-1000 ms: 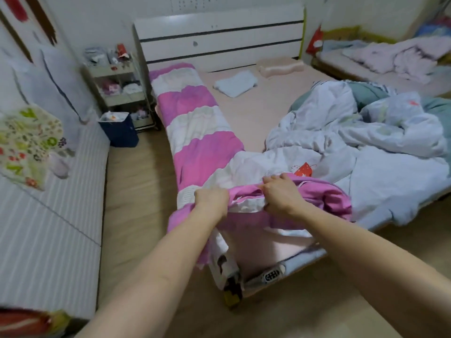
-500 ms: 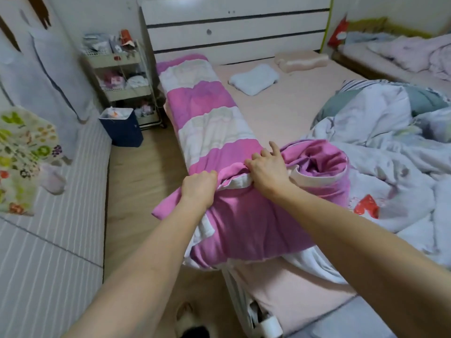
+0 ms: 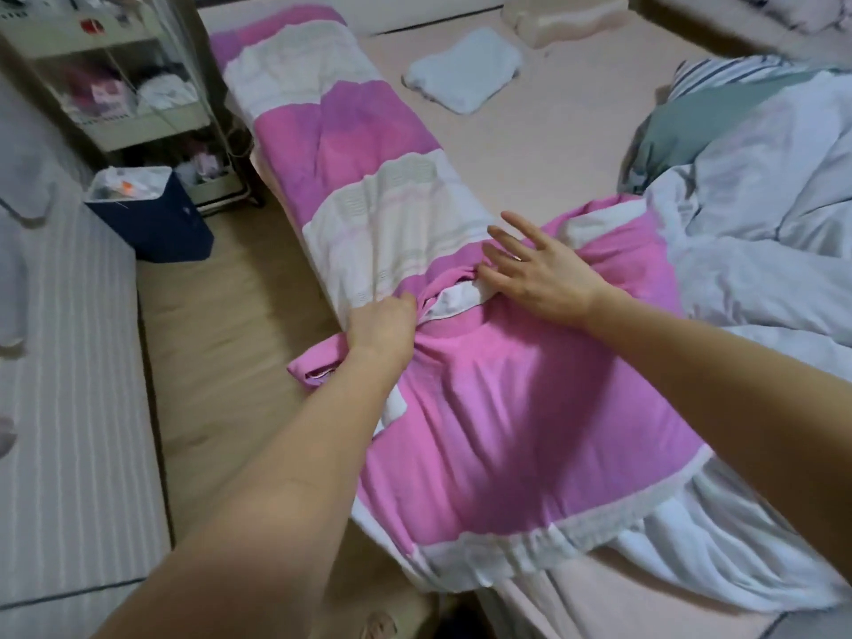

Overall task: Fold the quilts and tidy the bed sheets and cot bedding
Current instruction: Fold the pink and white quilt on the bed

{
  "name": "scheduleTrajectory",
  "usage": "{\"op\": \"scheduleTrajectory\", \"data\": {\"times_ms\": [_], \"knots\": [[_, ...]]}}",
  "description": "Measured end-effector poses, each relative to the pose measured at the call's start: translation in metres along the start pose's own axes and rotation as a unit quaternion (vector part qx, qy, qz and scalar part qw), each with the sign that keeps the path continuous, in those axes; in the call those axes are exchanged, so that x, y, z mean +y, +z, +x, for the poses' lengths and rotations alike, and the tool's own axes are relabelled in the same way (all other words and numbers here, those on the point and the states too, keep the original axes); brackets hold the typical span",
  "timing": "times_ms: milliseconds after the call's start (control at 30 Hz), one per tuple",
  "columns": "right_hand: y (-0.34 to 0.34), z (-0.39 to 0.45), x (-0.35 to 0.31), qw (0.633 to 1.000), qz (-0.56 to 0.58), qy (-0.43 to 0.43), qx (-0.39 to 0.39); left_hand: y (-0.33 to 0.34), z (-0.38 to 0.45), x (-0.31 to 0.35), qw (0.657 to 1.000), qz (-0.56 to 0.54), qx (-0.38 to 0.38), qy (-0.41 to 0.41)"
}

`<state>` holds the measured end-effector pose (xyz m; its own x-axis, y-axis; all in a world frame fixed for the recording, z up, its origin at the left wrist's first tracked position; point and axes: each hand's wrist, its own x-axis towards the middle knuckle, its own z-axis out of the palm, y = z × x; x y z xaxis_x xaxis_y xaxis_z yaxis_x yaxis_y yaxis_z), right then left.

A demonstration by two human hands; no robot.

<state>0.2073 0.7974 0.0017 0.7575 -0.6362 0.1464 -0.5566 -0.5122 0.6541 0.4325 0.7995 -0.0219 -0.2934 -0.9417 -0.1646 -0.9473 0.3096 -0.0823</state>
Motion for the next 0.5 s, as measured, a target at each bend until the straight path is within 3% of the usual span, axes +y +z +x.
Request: {"op": "scheduleTrajectory", "data": {"times_ms": [67,200,300,367,400,500], "knots": [[0.023,-0.005,0.008,1.000,0.017,0.021,-0.008,0.019,0.023,0.009,1.000,-0.014,-0.014,-0.012],[0.054,-0.032,0.017,0.977,0.134,0.165,-0.017,0.046,0.055,0.017,0.996,-0.029,-0.057,-0.055],[0.072,-0.042,0.017,0.941,0.157,0.245,-0.171,0.056,0.076,0.032,0.992,-0.030,-0.096,-0.077],[0.089,-0.042,0.014,0.903,0.196,0.249,-0.289,0.057,0.092,0.052,0.990,-0.032,-0.119,-0.068],[0.101,-0.041,0.013,0.897,0.217,0.232,-0.307,0.058,0.103,0.063,0.989,-0.032,-0.132,-0.061],[0.123,-0.031,0.006,0.910,0.251,0.185,-0.274,0.062,0.113,0.067,0.988,-0.025,-0.148,-0.039]]}}
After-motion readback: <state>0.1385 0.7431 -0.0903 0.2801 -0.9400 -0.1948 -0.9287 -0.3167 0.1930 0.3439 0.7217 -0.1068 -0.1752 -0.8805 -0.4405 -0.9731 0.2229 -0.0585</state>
